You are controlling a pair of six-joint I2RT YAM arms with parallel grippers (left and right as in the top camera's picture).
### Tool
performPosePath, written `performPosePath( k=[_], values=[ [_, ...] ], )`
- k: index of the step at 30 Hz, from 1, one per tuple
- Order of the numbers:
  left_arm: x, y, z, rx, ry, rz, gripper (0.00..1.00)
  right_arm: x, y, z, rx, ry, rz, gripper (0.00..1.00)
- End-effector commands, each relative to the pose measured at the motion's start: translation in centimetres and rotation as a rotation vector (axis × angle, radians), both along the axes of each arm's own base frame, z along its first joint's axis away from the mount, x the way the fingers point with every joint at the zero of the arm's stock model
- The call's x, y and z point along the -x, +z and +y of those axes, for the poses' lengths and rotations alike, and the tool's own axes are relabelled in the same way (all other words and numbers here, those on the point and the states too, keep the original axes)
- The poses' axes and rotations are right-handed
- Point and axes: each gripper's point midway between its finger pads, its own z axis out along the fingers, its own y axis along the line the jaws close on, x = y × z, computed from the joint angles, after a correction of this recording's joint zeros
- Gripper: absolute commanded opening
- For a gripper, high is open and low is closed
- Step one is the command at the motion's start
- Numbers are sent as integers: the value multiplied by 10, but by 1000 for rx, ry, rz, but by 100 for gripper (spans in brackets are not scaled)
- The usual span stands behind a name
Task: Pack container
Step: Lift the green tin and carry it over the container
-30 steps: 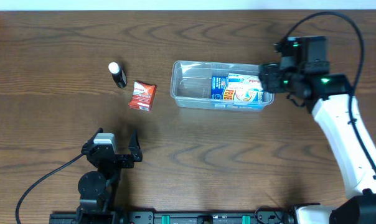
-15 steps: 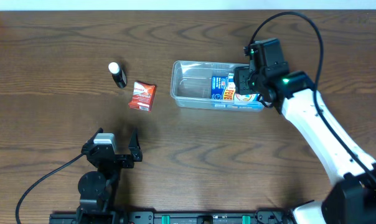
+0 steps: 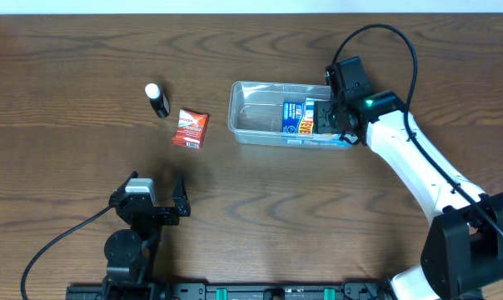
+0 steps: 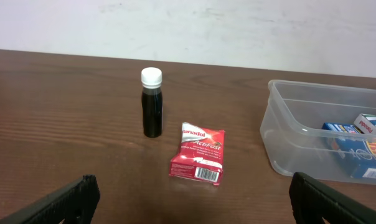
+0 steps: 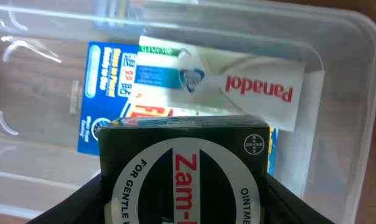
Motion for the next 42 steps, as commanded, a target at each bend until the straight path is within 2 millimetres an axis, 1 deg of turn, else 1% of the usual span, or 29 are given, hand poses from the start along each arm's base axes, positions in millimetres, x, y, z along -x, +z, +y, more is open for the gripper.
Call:
performPosePath(
  k=[1,6,13,18,24,28,34,42],
  values=[
    [0,-14,-2,-14,-11,30,98,-2,5,1,4,-16,-7,56],
    [0,-14,-2,-14,-11,30,98,-2,5,-3,16,-24,-7,56],
    [0,-14,-2,-14,-12,30,98,-3,2,-13,57,-47,-9,56],
    [0,-14,-2,-14,-11,30,98,-11,5,-14,46,-58,-39,56],
    [0,-14,-2,-14,-11,30,98,-12,4,-21,55,-75,-38,56],
    [0,-14,-2,-14,-11,30,98,-11,-4,-22,68,-76,-19,56],
    [0,-14,-2,-14,-12,30,98,-10,-28,-21,78,-80,41,57],
    [0,-14,-2,-14,-11,30,98,-8,-30,-18,64,-79,52,57]
  ],
)
